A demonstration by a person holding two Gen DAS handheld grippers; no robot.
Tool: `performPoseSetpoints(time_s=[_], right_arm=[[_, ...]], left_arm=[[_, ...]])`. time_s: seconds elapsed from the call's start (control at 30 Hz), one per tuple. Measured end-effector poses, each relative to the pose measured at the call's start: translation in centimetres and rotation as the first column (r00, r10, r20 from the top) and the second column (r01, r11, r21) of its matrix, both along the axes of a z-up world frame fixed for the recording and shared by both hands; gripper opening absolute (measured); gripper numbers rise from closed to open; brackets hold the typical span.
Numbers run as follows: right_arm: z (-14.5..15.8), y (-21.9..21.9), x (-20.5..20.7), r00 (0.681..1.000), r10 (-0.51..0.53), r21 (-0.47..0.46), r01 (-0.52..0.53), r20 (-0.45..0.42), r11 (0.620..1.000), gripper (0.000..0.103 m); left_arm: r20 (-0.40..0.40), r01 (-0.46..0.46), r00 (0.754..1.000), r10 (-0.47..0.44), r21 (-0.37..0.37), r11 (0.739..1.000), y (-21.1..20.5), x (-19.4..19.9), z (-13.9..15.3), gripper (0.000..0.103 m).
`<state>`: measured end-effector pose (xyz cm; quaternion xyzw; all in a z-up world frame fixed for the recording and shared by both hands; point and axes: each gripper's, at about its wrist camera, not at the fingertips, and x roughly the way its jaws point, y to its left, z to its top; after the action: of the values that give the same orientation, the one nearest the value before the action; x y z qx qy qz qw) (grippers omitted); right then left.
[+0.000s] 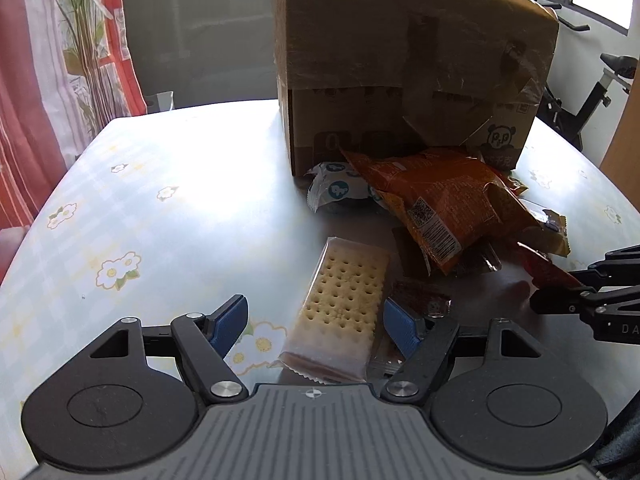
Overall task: Organize snacks
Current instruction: 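Grasp square cracker pack with left gripper while right gripper grasps red sausage stick, then carry cracker pack and sausage stick over the box and open both grippers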
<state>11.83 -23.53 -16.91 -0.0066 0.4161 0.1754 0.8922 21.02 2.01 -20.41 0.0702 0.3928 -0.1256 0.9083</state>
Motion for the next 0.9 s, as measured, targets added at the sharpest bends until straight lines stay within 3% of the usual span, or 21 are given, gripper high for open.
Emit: performPoseSetpoints(time_s=[0.17,0.23,0.27,0.43,0.67,0.9], right_arm=[[0.5,-0.8,-0.9,1.000,-0.011,0.029,0.011,0.007,1.000,0.019],[0.5,-1.1,-0.9,1.000,-0.020,0.038,0.020,0.006,0.999,0.018],[0.5,-1.3,-0.9,1.000,-0.023,0.044,0.023,0.006,0.999,0.017],[1.4,-1.9,-1.6,0.999,-0.020,0.075,0.018,0.025,0.997,0.011],[4.3,-3.8,-2.5,0.995,-0.049,0.141,0.036,0.089,0.989,0.011],[10.1,-5.3,0.0,0.971,-0.059,0.178,0.017,0.232,0.984,0.011]], left_arm=[[-0.029,0.033,0.999,-0.032,0.035,0.999,-1.2,1.5,-1.4,0.076],[-0.019,0.033,0.999,-0.032,0.034,0.999,-1.5,1.9,-1.7,0.064],[-0.023,0.036,0.999,-0.035,0.021,0.999,-1.6,2.1,-1.8,0.050],[0.022,0.018,1.000,-0.017,-0.017,1.000,-0.9,0.9,-0.5,0.049],[0.096,-0.032,0.994,0.043,-0.110,0.993,1.1,-0.4,4.4,0.049],[0.246,0.040,0.969,0.004,-0.171,0.985,-0.3,0.6,11.8,0.049]])
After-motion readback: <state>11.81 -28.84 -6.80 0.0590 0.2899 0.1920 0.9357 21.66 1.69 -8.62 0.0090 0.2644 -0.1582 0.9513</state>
